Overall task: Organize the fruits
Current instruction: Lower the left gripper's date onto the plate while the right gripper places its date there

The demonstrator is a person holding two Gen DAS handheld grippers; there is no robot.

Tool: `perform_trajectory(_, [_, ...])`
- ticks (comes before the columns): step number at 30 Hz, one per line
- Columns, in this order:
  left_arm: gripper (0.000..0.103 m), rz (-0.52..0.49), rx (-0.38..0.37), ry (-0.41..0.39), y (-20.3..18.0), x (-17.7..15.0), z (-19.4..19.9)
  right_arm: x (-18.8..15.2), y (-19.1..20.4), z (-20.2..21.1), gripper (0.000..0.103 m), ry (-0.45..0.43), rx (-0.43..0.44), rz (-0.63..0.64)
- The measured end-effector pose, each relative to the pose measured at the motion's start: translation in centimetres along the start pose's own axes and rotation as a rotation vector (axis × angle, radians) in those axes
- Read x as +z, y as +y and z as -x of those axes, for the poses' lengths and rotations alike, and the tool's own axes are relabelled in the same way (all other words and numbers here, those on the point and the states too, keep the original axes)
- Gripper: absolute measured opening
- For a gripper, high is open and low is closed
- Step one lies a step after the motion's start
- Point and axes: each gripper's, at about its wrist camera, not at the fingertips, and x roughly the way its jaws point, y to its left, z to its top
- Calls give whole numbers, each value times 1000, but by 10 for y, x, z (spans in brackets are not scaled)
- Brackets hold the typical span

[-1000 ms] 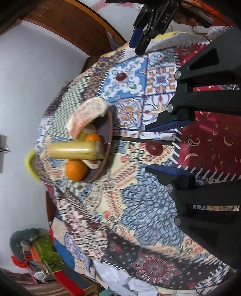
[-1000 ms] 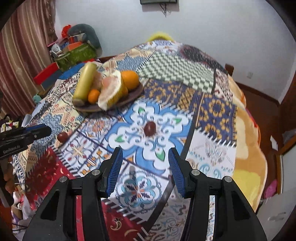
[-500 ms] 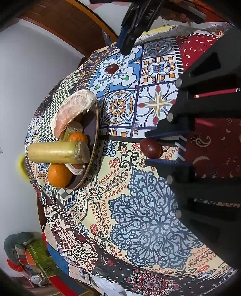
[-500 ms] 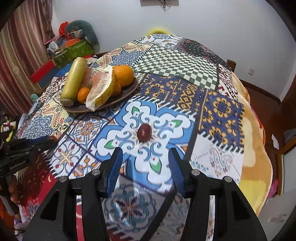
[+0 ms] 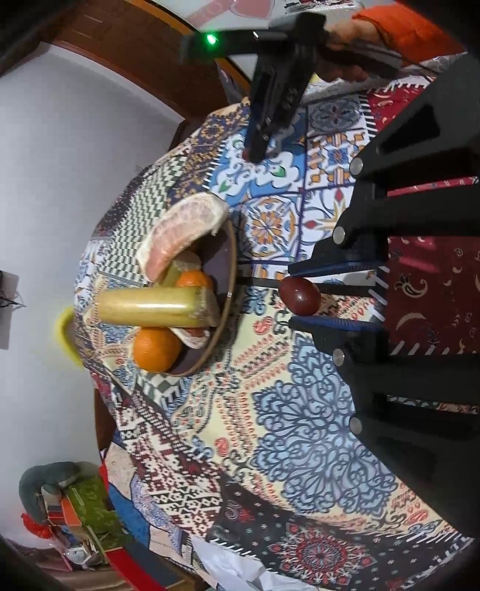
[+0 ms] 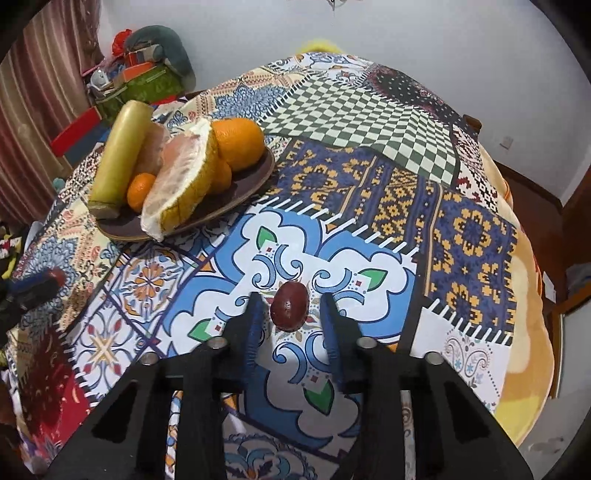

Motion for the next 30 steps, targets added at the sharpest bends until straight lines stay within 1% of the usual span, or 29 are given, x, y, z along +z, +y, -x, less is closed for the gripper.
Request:
perform_trajectory(2, [20, -3, 1, -8, -1, 2, 2, -1, 1, 1, 17, -7, -6, 6])
perform_trajectory(4, [20, -3, -2, -14, -2, 5, 3, 0, 1, 2, 16, -11, -2, 3])
perform_trajectory(8, [20, -7, -7, -20, -4, 8, 1, -1, -1, 11, 16, -30, 14, -6])
perform_trajectory(13, [20, -25, -17, -34, -11, 13, 2, 2, -4, 30, 16, -83, 38, -5])
perform_trajectory(19, [20, -52, -26, -64, -20, 28, 4, 12, -2, 45, 16, -134, 62, 3])
perform_trajectory(25, [20, -56, -42, -85, -24, 45, -2, 28, 2, 48, 16, -174, 83, 5])
perform_trajectory(30, [21, -72, -59, -90, -31, 54, -11, 42, 8, 40, 16, -184, 101, 8])
